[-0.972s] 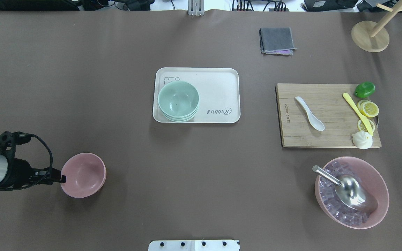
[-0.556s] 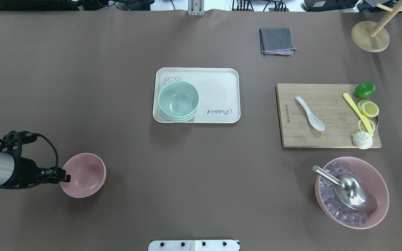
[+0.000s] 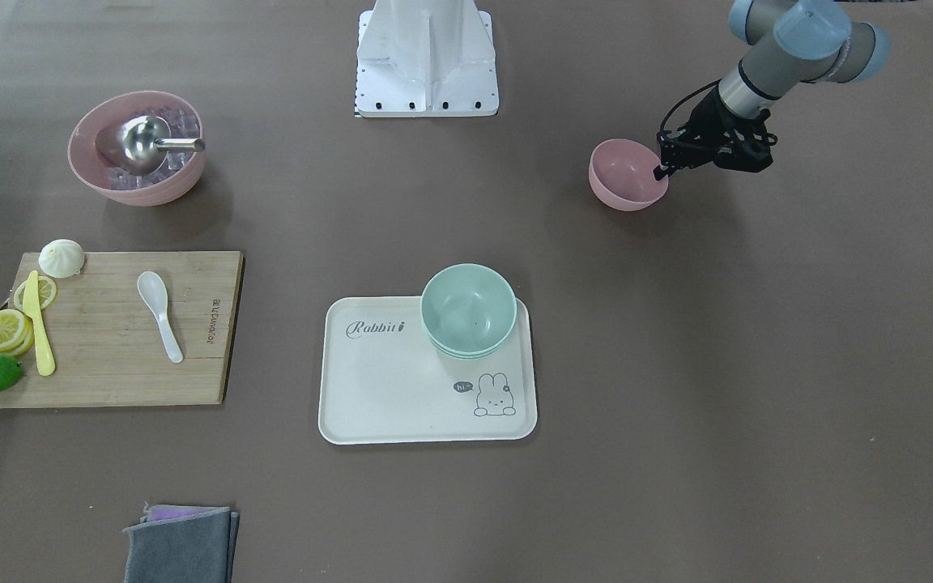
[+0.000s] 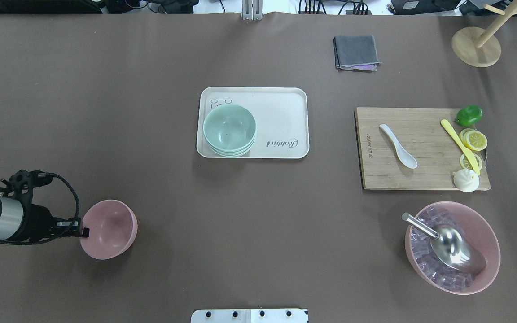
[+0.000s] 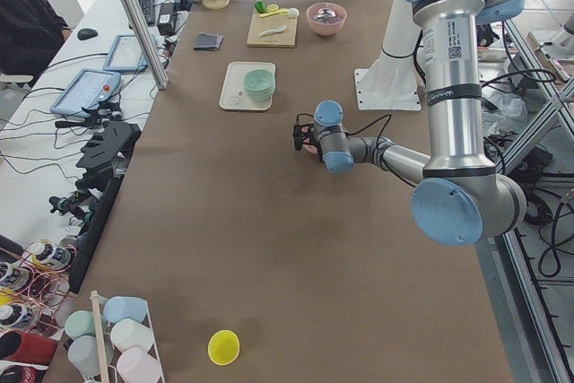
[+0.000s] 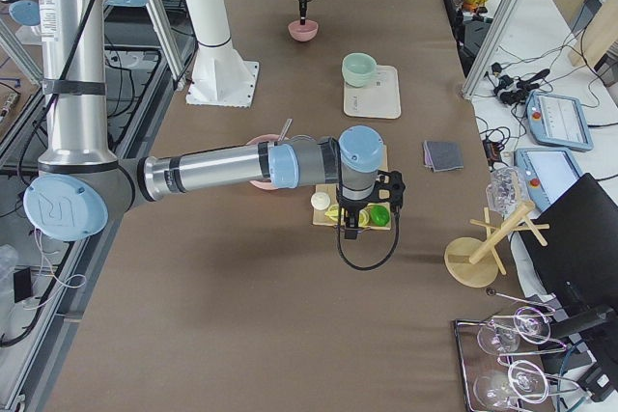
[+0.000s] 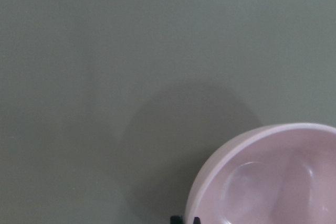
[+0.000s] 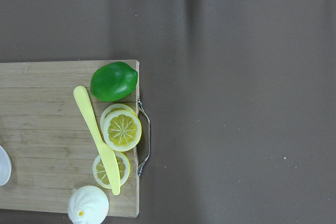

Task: Stack pink bowl on green and place spoon
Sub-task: 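Close the left gripper on the pink bowl rim, then lift the pink bowl with left gripper while right reaches for white spoon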

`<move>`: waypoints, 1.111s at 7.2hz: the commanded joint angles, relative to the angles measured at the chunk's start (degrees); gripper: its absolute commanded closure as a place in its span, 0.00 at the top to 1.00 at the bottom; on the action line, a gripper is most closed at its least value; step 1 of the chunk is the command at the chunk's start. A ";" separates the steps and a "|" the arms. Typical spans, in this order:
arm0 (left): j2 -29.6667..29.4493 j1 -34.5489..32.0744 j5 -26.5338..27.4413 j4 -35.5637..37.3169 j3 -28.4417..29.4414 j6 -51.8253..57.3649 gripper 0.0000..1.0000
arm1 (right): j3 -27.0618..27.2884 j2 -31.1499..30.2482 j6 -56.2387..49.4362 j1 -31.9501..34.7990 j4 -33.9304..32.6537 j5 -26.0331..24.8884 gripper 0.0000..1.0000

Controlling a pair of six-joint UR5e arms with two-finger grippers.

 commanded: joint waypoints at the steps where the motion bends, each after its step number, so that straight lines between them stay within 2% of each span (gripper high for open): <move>1: -0.83 -8.14 -11.41 3.68 -4.62 -1.28 0.00 | 0.35 1.85 3.70 -0.76 0.00 0.07 1.00; 2: -2.93 -14.13 -16.63 5.88 -4.46 -1.38 0.00 | 0.35 3.08 5.73 -3.11 0.09 0.34 1.00; 3: -5.13 -15.14 -17.12 9.30 -4.11 -1.38 0.00 | 0.27 6.05 9.93 -7.31 0.09 -0.18 1.00; 4: -8.63 -16.37 -17.12 13.51 -4.02 -1.29 0.00 | 0.01 11.04 15.89 -12.49 0.09 -2.71 1.00; 5: -12.41 -17.34 -17.56 18.25 -4.02 -1.29 0.00 | -0.52 16.66 19.16 -19.76 0.09 -10.05 1.00; 6: -15.23 -18.39 -17.65 21.00 -4.19 -1.29 0.00 | -1.13 18.98 19.46 -23.40 0.52 -11.77 1.00; 7: -17.00 -18.75 -17.65 23.11 -3.76 -1.21 0.00 | -2.62 20.05 19.37 -26.92 4.35 -12.66 1.00; 8: -19.80 -18.84 -17.56 24.53 -2.01 -1.12 0.00 | -5.42 19.36 19.72 -29.82 11.27 -15.71 1.00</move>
